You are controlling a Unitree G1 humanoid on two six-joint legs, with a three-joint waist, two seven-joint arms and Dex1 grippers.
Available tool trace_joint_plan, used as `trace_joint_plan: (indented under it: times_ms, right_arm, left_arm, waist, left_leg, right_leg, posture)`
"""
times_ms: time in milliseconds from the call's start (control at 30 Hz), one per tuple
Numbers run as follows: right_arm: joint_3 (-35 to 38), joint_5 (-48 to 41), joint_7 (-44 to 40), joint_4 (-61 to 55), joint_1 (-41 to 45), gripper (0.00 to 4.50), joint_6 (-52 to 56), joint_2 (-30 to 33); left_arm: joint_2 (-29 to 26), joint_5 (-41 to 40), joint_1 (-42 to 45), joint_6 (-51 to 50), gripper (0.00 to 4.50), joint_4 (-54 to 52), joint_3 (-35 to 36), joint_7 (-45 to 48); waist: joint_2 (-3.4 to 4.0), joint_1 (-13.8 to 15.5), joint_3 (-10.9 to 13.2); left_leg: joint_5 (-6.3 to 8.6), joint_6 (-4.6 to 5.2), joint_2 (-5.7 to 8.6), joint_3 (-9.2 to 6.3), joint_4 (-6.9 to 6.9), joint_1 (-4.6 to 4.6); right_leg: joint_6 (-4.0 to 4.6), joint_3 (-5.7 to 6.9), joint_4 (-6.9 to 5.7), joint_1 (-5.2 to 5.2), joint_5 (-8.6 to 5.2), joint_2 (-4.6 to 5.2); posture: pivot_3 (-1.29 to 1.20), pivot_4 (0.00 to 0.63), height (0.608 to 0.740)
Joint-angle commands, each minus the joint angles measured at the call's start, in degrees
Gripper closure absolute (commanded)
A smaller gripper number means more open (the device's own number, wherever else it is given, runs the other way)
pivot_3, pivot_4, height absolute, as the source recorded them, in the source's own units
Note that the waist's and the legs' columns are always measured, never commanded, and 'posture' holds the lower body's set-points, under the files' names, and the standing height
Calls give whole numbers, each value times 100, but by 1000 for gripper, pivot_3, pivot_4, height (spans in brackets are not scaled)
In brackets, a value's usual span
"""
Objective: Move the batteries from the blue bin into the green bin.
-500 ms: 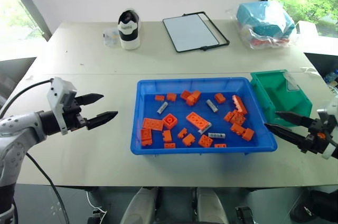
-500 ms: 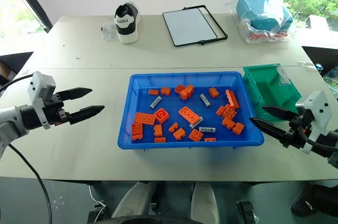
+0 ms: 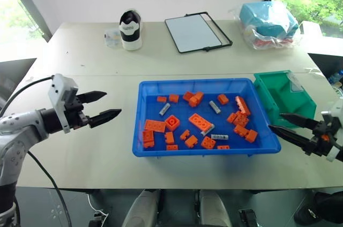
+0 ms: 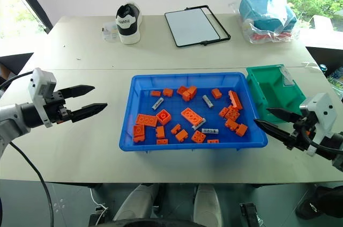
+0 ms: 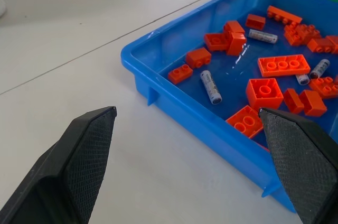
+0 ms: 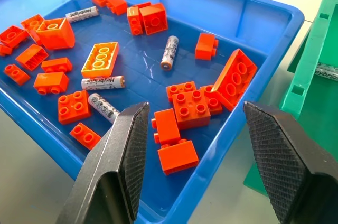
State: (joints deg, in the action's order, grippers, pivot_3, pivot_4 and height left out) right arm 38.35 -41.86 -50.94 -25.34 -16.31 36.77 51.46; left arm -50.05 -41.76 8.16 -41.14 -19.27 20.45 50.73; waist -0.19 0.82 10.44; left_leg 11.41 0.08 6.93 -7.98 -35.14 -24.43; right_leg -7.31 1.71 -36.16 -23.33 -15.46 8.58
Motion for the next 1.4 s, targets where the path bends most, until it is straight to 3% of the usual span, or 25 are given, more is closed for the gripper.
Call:
trace_joint_plan:
  times_ms: [33, 300, 433, 500, 600, 700, 867, 1133, 1400]
  right_arm:
    - [-5, 31, -87, 42, 181, 1608, -78, 108]
    - [-483, 160, -459, 278, 851, 1608, -112, 596]
    - [-1471, 173, -842, 560, 2141, 1608, -139, 995]
    - [-2377, 381, -1126, 820, 3280, 1608, -175, 974]
    - [-3733, 980, -1688, 1407, 4896, 1608, -390, 560]
    - [-4894, 1739, -2237, 2439, 6268, 1608, -856, -234]
    - [-6157, 3089, -2889, 4839, 7768, 1608, -2504, -1724]
    - [-6565, 4390, -2445, 8084, 8776, 1608, -5057, -3475]
    - [-6160, 4573, -2400, 9148, 8848, 1608, -5933, -4054]
  left_arm:
    - [-38, -110, 114, -12, 0, -282, -34, 11]
    - [-128, -359, 107, -174, 0, -524, -119, 164]
    - [-213, -371, 200, -195, 0, -492, -173, 289]
    - [-222, -335, 260, -176, 0, -474, -239, 336]
    - [-181, -348, 314, -180, 0, -492, -294, 331]
    - [-154, -373, 284, -188, 0, -589, -315, 296]
    - [-192, -532, -64, -271, 0, -964, -93, 246]
    - [-195, -933, -847, -492, 0, -1726, 571, -60]
    - [-148, -1266, -1247, -560, 0, -2126, 997, -484]
  waist:
    - [0, -1, 0]
    - [0, -15, 0]
    - [7, -33, 4]
    - [7, -52, 9]
    - [3, -79, 18]
    - [-7, -167, 24]
    - [-18, -226, 30]
    - [-25, -220, 37]
    - [-20, -212, 39]
  left_leg:
    - [0, 0, 0, 0, -1, 0]
    - [-1, 2, 0, 5, -3, 1]
    - [-2, 2, -2, 8, -7, 5]
    - [-1, 2, -8, 10, -9, 6]
    - [-1, 0, -15, 18, -9, 9]
    - [-2, 1, -16, 17, -4, 4]
    - [-2, -1, -8, 20, 2, 1]
    - [-24, -56, 2, 5, 3, 2]
    - [-41, -100, -70, -8, 15, 25]
  right_leg:
    - [0, 0, 0, 0, 0, 0]
    - [1, -1, -1, 1, 2, -1]
    - [5, -2, -4, 1, 9, -2]
    - [8, -1, -5, 1, 12, -3]
    - [10, 0, -4, 0, 15, -5]
    - [7, 1, -4, -7, 16, -7]
    - [-21, -1, -12, -20, 32, -15]
    - [-24, -10, -20, -20, 38, -26]
    - [34, -48, -27, -24, 77, -125]
  posture:
    - [0, 150, 731]
    - [0, 150, 731]
    - [0, 150, 731]
    - [0, 150, 731]
    - [0, 150, 731]
    - [0, 150, 731]
    - [0, 150, 731]
    - [0, 150, 731]
    - [0, 150, 731]
